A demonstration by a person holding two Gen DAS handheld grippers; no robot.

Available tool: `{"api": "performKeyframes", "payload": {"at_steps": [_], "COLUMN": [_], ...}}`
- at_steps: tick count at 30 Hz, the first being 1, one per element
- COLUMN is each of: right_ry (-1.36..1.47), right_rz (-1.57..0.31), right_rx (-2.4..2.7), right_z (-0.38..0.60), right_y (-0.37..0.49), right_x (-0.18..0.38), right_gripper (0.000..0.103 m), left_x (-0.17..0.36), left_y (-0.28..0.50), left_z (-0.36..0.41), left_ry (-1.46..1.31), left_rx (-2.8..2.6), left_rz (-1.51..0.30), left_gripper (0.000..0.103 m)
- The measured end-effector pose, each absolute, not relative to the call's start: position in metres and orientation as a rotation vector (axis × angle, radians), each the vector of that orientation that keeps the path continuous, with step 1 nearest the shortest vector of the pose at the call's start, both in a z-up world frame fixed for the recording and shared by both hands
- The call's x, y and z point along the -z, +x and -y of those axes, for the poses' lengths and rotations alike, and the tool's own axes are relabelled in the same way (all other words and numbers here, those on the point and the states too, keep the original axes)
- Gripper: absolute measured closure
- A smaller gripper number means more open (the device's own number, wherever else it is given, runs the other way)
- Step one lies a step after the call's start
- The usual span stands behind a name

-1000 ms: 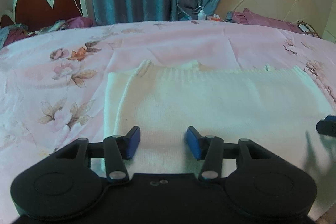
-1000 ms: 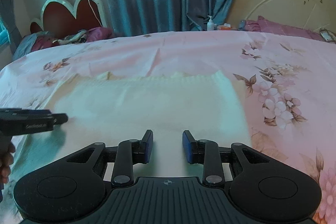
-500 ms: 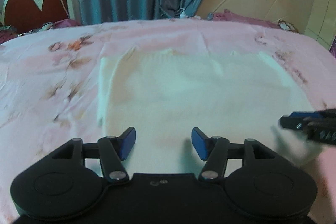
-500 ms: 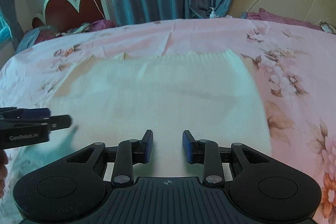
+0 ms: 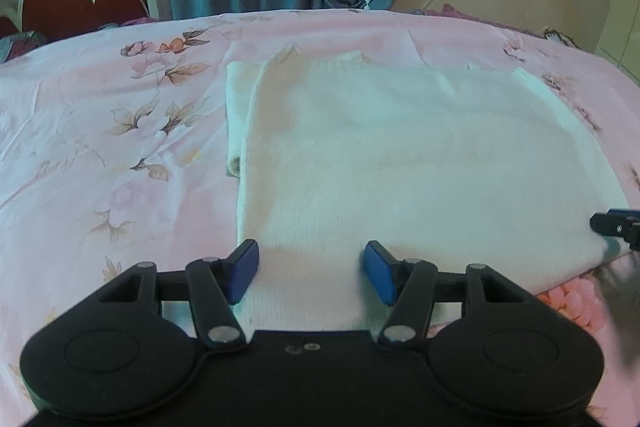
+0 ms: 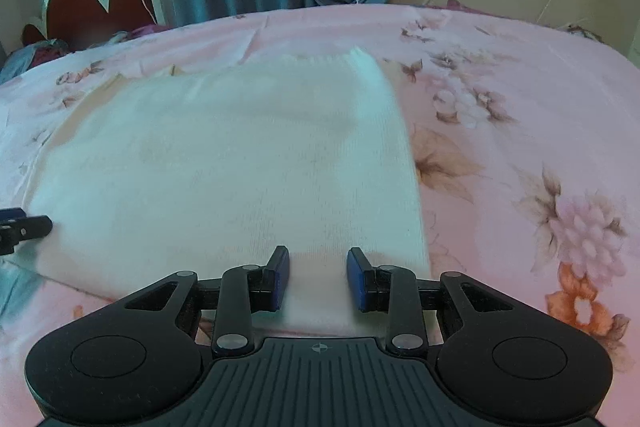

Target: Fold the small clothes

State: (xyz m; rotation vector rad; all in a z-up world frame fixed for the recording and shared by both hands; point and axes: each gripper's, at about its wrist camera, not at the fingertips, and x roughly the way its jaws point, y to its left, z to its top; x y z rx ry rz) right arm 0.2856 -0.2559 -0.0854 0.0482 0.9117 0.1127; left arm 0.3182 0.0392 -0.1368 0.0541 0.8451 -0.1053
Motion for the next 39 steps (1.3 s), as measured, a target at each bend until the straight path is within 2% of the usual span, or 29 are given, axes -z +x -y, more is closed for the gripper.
{"api": "performKeyframes", "payload": {"at_steps": [8, 15, 28, 30, 31, 32, 39], "right_ry": [0.014, 0.087, 0.144, 0.145, 0.145, 0.143, 0.152], "right_rz": [-0.911, -0.905, -0.876, -0.873, -0.864, -0.847, -0.837], "right_rx": [-0.104, -0.116, -0.196, -0.204, -0.204, -0.203, -0.225], "right_z": [0.25, 0.251, 0.229, 0.225, 0.224, 0.222, 0.216], "right_y": [0.285, 0.287, 0.289, 0.288, 0.287, 0.285, 0.282], "right_x": [0.083, 0.071, 0.052, 0.05, 0.049, 0.046, 0.041], "right_gripper": [0.072, 0.072, 0.072, 0.062, 0.04, 0.033, 0.033], "left_x": [0.133, 0.122, 0.107, 0.107, 0.109, 0.11, 0.126], "left_y": [0.323, 0.322, 0.302, 0.297, 0.294, 0.29, 0.265], "left_z": [-0.035, -0.039, -0.057, -0.062, -0.064, -0.068, -0.089], "left_ry": [0.064, -0.015, -0.214, -0.252, -0.274, -0.301, -0.52], "left_rx": [0.077, 0.085, 0.081, 0.077, 0.074, 0.069, 0.043], "left_rz": [-0.888, -0.915, -0.984, -0.996, -1.004, -1.012, -1.039], "left_gripper": [0.043, 0.031, 0.025, 0.024, 0.024, 0.024, 0.028]}}
